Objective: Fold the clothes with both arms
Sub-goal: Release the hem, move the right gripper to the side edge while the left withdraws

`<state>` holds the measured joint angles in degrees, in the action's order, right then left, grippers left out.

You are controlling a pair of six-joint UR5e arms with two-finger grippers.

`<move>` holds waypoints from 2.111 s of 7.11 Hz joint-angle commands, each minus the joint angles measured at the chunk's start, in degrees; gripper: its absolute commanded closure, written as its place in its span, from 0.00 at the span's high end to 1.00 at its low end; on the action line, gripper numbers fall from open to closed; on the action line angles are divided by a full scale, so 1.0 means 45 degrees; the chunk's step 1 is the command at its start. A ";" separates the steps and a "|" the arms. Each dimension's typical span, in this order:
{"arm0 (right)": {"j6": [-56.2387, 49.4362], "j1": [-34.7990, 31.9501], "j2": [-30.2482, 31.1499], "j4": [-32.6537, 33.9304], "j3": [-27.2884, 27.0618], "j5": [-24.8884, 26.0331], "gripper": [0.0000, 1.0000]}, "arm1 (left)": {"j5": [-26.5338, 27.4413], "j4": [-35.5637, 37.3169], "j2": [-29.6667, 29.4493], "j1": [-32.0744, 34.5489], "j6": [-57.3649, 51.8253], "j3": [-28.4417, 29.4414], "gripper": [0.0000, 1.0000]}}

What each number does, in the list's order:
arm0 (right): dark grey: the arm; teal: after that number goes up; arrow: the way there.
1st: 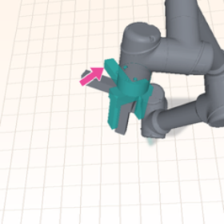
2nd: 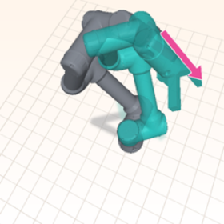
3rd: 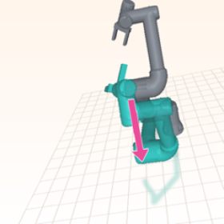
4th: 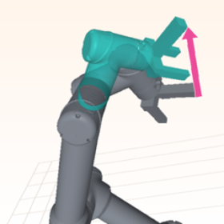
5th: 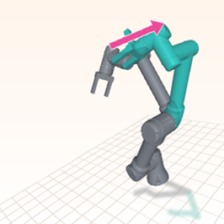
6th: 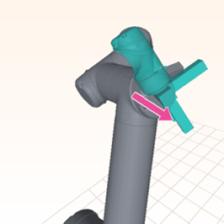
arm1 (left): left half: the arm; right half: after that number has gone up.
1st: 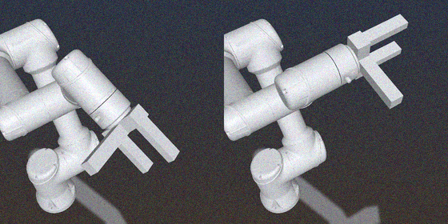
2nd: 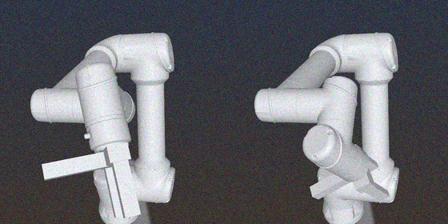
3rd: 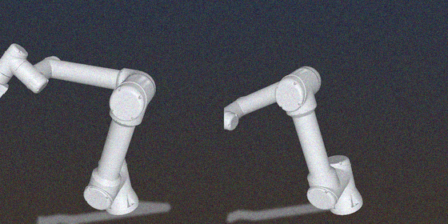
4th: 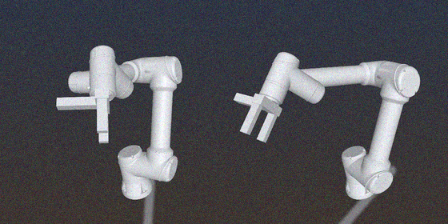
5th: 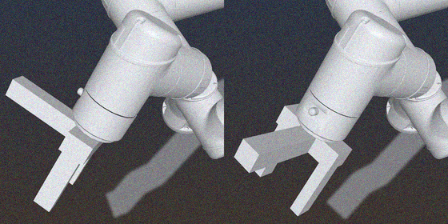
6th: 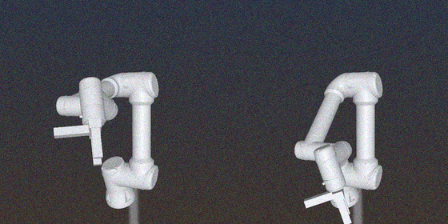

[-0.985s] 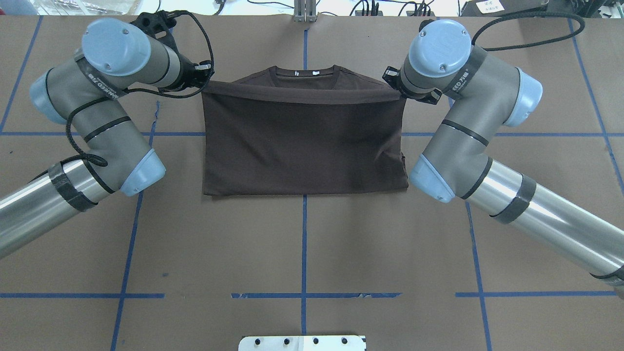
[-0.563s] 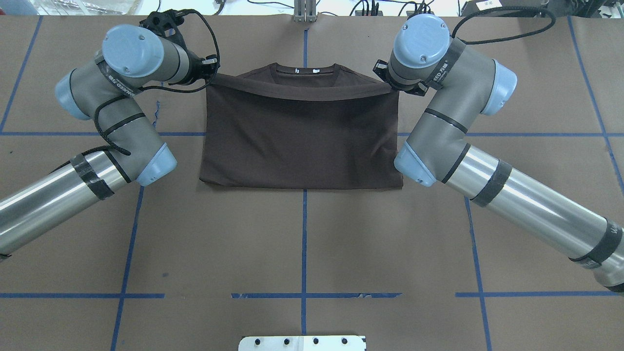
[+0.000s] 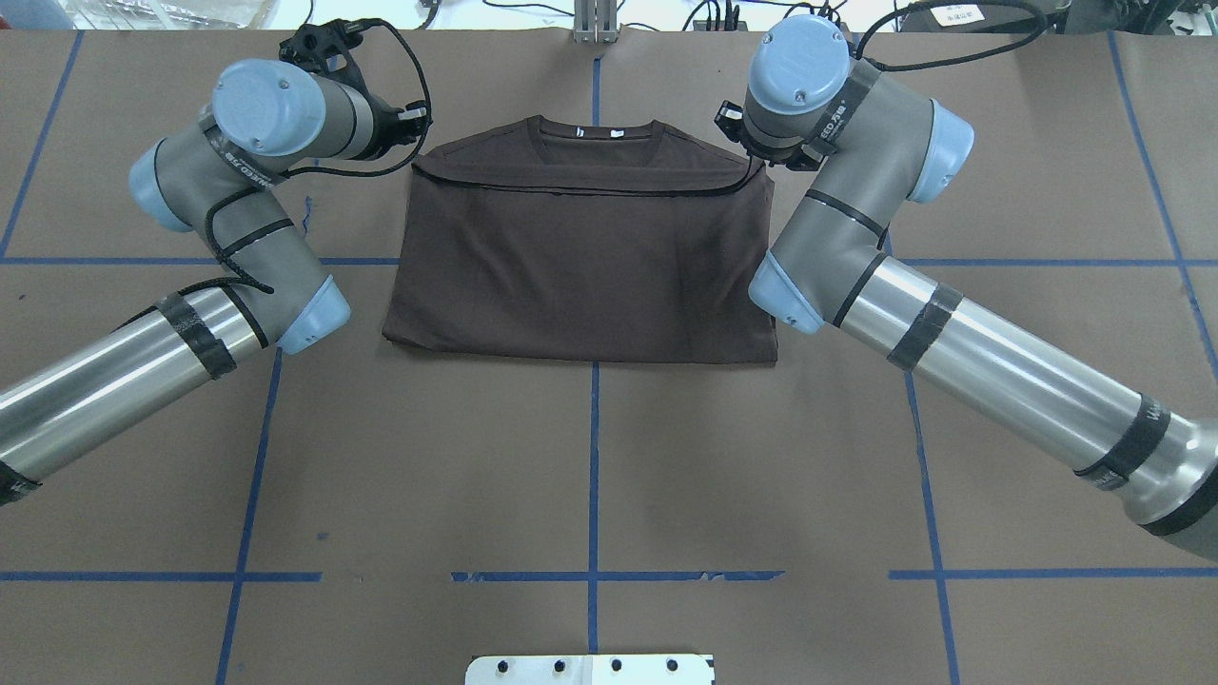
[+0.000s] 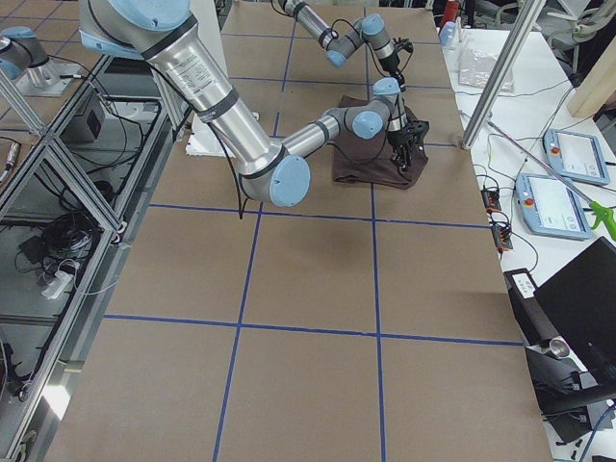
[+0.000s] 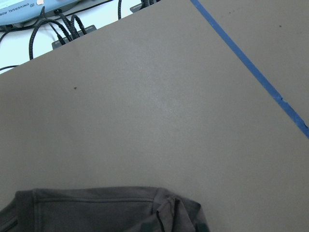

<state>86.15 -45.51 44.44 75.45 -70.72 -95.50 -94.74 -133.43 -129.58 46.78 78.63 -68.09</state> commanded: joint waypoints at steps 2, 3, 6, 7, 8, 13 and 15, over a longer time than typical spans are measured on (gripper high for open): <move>0.0210 -0.0180 -0.0054 -0.0029 -0.1014 -0.1365 0.68 | -0.0775 -0.1383 0.0104 0.0363 0.0840 -0.0024 0.61; 0.0752 -0.0161 0.0779 -0.0029 -0.2318 -0.1936 0.70 | -0.1807 -0.1713 0.0143 0.0714 0.0866 -0.0064 0.61; 0.2452 0.1067 0.3613 -0.0029 -0.5369 -0.1942 0.78 | -0.2109 -0.3180 0.1565 0.0757 0.0847 -0.0764 0.62; 0.3346 0.1418 0.4606 -0.0029 -0.6577 -0.1923 0.79 | -0.2362 -0.3046 0.2130 0.0795 0.0924 -0.1908 0.61; 0.4032 0.1866 0.5061 -0.0010 -0.7188 -0.1884 0.79 | -0.2500 -0.3083 0.3160 0.0795 0.0925 -0.3080 0.61; 0.4977 0.2867 0.4890 -0.0048 -0.6105 -0.1298 0.78 | -0.3146 -0.3201 0.3463 0.0659 0.0925 -0.4066 0.61; 0.4976 0.2906 0.4831 -0.0048 -0.5848 -0.1141 0.78 | -0.3165 -0.3200 0.3444 0.0620 0.0925 -0.4069 0.61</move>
<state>108.48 -32.59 66.32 75.25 -97.85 -100.91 -108.92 -147.82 -114.04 49.66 82.79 -86.30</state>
